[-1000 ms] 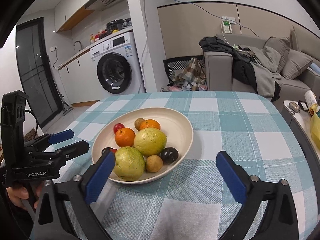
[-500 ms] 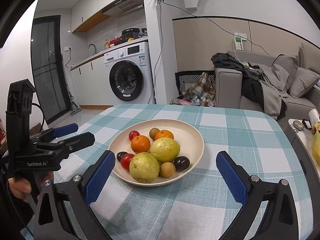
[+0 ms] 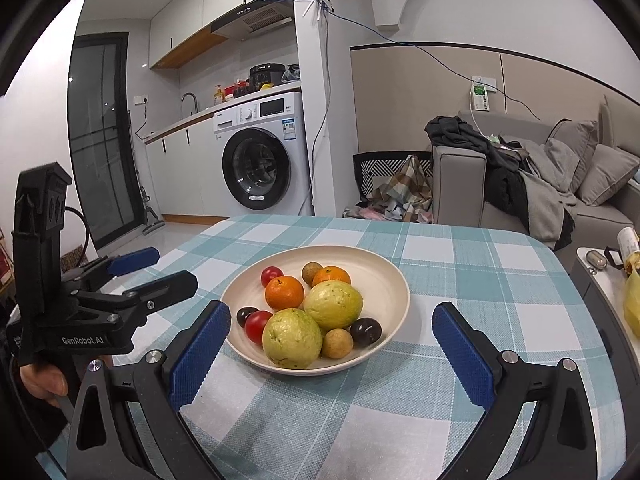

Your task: Organize fruits

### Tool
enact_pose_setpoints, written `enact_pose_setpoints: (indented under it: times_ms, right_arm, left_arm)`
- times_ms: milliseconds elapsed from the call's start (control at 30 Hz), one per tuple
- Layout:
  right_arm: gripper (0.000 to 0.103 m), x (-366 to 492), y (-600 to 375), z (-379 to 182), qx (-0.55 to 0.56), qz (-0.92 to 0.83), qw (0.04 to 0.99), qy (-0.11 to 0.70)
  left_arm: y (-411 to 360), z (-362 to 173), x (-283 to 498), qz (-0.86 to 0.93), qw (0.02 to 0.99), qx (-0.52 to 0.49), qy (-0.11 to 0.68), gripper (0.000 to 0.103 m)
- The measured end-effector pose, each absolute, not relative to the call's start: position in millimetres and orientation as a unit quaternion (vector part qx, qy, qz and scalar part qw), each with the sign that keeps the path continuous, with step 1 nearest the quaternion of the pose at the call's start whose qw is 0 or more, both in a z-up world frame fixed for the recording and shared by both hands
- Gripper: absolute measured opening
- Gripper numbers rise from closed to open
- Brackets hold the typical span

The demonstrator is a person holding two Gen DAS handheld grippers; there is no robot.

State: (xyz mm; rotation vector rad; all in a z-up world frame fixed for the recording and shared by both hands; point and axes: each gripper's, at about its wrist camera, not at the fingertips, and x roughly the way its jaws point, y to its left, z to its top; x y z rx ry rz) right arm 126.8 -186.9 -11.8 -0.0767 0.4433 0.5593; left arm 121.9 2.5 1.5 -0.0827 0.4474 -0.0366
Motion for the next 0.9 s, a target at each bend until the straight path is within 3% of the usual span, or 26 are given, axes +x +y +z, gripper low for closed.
enact_pose_setpoints:
  times_ms: [900]
  right_arm:
    - [0.103, 125.4, -186.4, -11.5, -0.04, 0.278, 0.935, 0.217]
  left_arm:
    - [0.9, 3.6, 120.3, -0.022, 0.975, -0.036, 0.218, 0.102]
